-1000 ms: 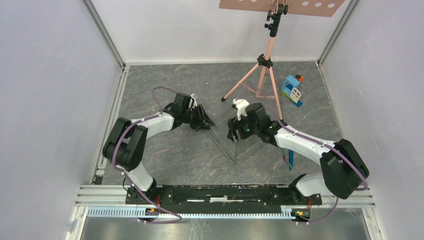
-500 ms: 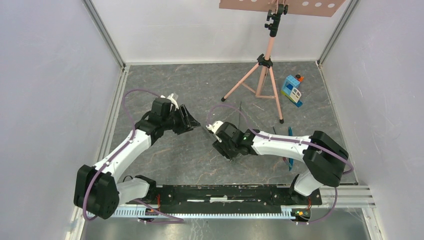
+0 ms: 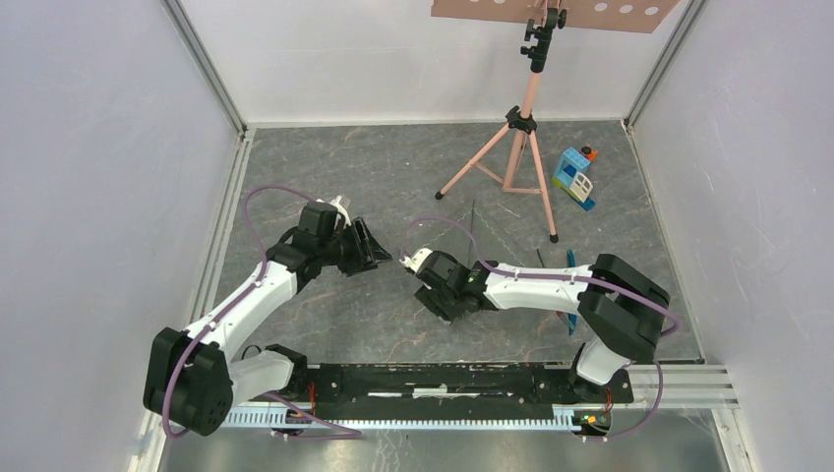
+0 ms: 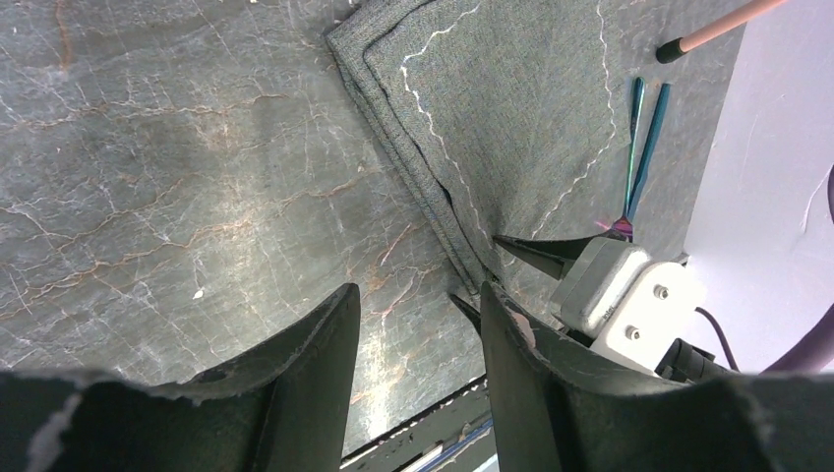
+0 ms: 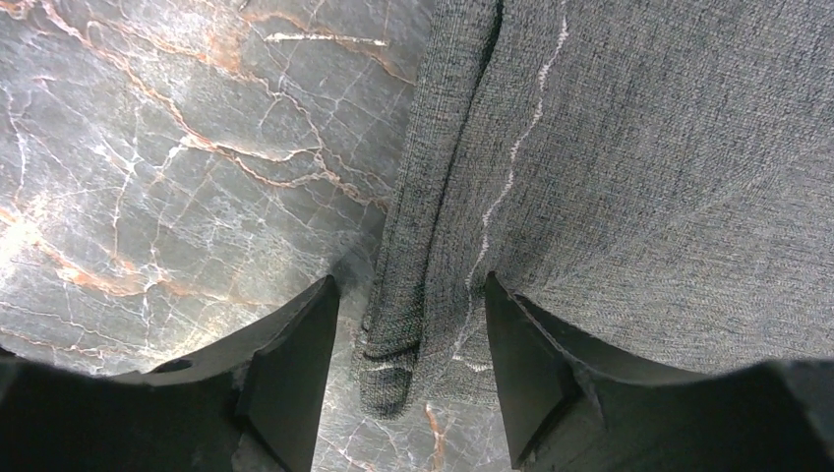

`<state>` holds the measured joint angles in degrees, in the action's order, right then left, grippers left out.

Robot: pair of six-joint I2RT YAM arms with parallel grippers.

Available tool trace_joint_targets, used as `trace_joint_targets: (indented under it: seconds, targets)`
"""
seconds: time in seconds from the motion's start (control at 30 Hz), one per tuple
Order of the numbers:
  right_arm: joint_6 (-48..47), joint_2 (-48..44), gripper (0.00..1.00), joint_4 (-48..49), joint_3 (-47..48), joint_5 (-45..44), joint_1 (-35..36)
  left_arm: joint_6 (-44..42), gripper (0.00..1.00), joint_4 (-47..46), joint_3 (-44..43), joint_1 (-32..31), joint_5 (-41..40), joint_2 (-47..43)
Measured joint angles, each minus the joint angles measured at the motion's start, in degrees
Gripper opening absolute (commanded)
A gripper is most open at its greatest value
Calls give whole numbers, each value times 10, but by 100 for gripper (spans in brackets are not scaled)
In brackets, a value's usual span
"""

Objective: Fold the napkin into a case and place the utensils inside
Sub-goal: Pick up the upper triangle-folded napkin from the center of the board.

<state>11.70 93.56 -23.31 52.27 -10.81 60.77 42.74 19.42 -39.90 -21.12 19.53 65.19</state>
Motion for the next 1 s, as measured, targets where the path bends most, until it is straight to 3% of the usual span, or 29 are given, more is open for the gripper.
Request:
trace_joint_targets:
  seconds: [0.13,0.3,0.4,0.53,0.67,0.83,1.0]
  targets:
    - [0,4,57,11,-2,0,2,0,55,0,0,0,0,0]
    - [0,1,17,55,-21,-18,4,0,58,-1,4,0,0,0]
    - [-5,-2,3,79,-34,-38,7,0,60,-3,17,0,0,0]
    - [-15,-8,1,90,-42,-49,7,20,65,-26,40,0,7,11]
    - [-26,-15,1,85,-43,-48,7,100,71,-106,78,-18,16,53]
    - [-31,-43,0,78,-43,-40,6,222,71,-203,90,-93,-14,137]
    - [-32,-60,0,78,-43,-35,4,336,68,-289,102,-120,-58,192]
